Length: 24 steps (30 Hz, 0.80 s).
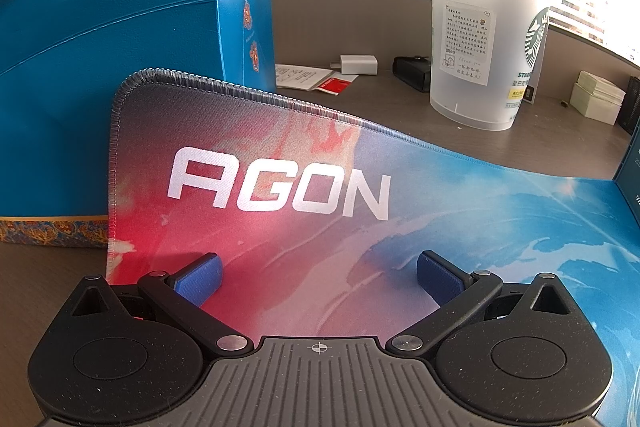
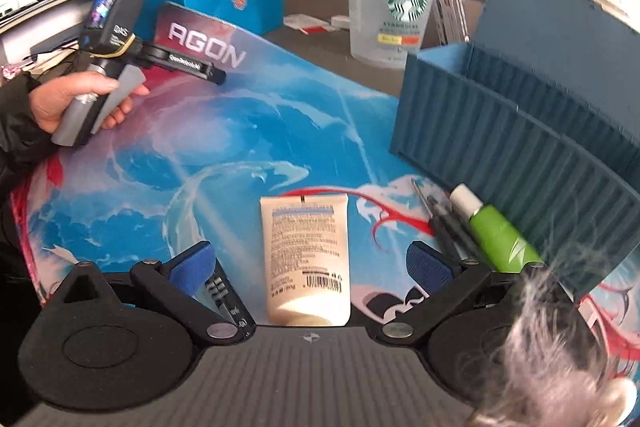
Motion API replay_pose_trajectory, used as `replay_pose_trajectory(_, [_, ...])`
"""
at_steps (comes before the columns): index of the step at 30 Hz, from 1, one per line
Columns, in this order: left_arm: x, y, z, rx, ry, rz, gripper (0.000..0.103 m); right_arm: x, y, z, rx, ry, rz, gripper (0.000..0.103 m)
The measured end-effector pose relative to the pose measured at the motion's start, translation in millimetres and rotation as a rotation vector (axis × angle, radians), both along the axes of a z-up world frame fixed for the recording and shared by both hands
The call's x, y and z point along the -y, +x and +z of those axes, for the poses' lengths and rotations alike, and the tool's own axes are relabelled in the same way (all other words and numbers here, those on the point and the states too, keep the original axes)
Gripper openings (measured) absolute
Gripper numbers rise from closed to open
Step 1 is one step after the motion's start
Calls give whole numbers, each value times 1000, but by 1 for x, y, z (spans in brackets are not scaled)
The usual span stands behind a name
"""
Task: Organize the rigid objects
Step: 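Grasp the white cream tube with the right gripper and lift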
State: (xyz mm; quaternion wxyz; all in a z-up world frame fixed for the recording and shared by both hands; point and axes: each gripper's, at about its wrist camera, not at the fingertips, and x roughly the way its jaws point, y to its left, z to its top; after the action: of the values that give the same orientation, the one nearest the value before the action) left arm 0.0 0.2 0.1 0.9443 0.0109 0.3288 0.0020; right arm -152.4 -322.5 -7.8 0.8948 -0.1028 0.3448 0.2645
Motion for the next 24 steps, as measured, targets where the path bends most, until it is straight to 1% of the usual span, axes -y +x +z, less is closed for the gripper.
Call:
replay_pose_trajectory(2, [0,0,0,0,0,0,103,2,2,-2,-17,27,-15,99])
replay_pose_trajectory(4, [0,0,0,0,0,0,103,5,4,-3,-36,46,-31,95])
replay_pose_trajectory(5, [0,0,0,0,0,0,103,8,6,-3,-42,57,-41,91])
replay_pose_trajectory(7, [0,0,0,0,0,0,103,11,10,-5,-62,64,-65,76])
replay_pose_trajectory(8, [0,0,0,0,0,0,103,12,10,-5,-54,62,-73,69])
replay_pose_trajectory(9, [0,0,0,0,0,0,103,12,10,-5,-54,68,-74,64])
replay_pose_trajectory(10, [0,0,0,0,0,0,103,13,10,-5,-51,70,-75,61])
replay_pose_trajectory(12, [0,0,0,0,0,0,103,9,8,-5,-26,43,-69,47])
replay_pose_trajectory(14, [0,0,0,0,0,0,103,4,5,-8,6,0,-61,46])
replay_pose_trajectory(15, [0,0,0,0,0,0,103,3,3,-8,16,-2,-58,46])
replay_pose_trajectory(17, [0,0,0,0,0,0,103,6,4,-9,14,15,-62,46])
replay_pose_trajectory(24, [0,0,0,0,0,0,103,8,7,-8,5,27,-53,45])
